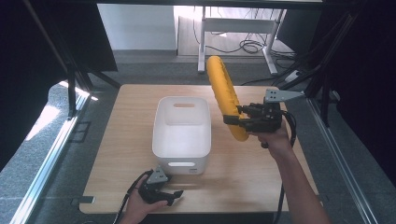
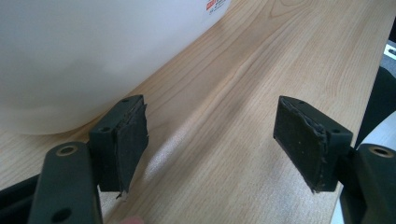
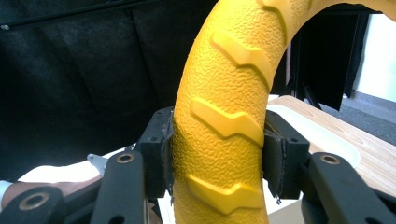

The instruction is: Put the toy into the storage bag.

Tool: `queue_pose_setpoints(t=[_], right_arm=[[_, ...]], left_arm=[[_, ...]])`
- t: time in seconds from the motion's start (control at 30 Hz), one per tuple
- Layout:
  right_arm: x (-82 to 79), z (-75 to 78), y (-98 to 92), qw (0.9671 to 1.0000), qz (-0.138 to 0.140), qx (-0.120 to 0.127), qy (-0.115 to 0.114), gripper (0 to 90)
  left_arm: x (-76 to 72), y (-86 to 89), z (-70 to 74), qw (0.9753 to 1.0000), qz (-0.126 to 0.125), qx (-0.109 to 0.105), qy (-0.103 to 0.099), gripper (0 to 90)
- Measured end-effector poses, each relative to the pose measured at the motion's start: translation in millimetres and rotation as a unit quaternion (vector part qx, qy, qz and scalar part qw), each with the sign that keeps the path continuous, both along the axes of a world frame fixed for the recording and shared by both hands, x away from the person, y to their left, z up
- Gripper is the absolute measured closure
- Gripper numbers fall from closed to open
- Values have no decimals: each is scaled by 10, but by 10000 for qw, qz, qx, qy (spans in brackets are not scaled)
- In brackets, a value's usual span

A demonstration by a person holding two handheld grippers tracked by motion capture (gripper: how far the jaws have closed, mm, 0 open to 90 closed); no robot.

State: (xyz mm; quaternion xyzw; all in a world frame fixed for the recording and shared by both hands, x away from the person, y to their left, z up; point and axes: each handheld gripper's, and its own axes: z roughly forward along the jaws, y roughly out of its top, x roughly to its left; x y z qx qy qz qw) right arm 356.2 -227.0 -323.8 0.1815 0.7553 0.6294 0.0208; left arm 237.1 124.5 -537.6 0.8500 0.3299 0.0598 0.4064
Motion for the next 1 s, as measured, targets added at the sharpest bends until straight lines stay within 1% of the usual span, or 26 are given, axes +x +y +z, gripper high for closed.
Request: queue_pose_setpoints(t=[0.13,0.37,0.67,0.77,0.87,1.0], right_arm=[[-13,29,29,10000,55,23,-7,514],[-52,115,127,9998,162,56,-121,514],[-116,238,234,9990,316,176,-274,515],[-130,269,264,9987,360,217,-278,514],[-140,297,302,9984,415,208,-334,514],[-145,315,332,9982,441,226,-338,514]], left_arm=[[1,-2,0,10000,-5,7,5,261],[0,4,4,10000,-3,-2,-11,261],[0,3,1,10000,-2,-7,6,262],[0,2,1,10000,-11,4,3,262],[0,3,1,10000,2,-2,14,262],[1,6,2,10000,-8,26,6,261]])
